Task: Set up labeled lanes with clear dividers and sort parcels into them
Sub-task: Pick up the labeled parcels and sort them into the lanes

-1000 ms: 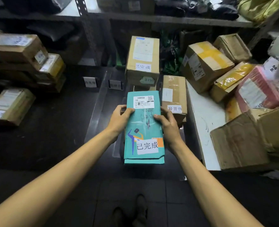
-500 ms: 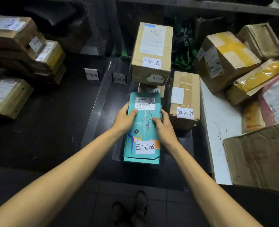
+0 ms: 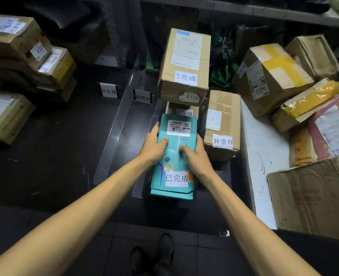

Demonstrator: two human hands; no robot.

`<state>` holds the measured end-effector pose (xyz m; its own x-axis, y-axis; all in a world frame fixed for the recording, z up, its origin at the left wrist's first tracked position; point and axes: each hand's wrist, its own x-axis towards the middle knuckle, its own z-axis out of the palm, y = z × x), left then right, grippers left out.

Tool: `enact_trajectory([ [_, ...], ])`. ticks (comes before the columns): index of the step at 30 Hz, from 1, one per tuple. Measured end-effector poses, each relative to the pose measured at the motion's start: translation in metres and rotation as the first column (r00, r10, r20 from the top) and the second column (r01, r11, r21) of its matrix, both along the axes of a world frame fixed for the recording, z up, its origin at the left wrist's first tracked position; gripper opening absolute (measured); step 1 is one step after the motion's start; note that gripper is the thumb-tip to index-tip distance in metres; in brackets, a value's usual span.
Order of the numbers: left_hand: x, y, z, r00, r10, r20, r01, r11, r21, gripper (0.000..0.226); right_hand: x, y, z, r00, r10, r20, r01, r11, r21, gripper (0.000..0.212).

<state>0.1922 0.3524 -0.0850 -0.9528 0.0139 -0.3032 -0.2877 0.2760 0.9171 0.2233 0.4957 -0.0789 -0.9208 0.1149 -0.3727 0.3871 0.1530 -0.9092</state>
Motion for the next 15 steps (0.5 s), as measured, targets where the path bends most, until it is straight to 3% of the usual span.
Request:
enact_trajectory([
  [5,0.002,-0.002,0.009,0.999,0.011,0.046,-0.010,1.000,-0.025,0.054,0.000,0.000,0.013,0.999,0.038,-0.023,-0.037,0.998,0.046,0.046],
  [9,0.000,-0.007,0.022,0.997,0.040,0.073,-0.031,0.992,-0.121,0.067,0.004,0.001,0.027,0.986,0.119,-0.115,-0.087,0.963,0.254,0.060],
  [12,-0.002,-0.010,0.034,0.998,0.051,0.037,-0.045,0.989,-0.138,0.064,0.005,0.003,0.042,0.952,0.198,-0.232,-0.107,0.930,0.353,0.046],
  [15,0.002,-0.013,0.050,0.998,0.057,0.008,-0.056,0.991,-0.125,0.059,0.006,0.000,0.057,0.933,0.263,-0.246,-0.175,0.927,0.331,0.031],
])
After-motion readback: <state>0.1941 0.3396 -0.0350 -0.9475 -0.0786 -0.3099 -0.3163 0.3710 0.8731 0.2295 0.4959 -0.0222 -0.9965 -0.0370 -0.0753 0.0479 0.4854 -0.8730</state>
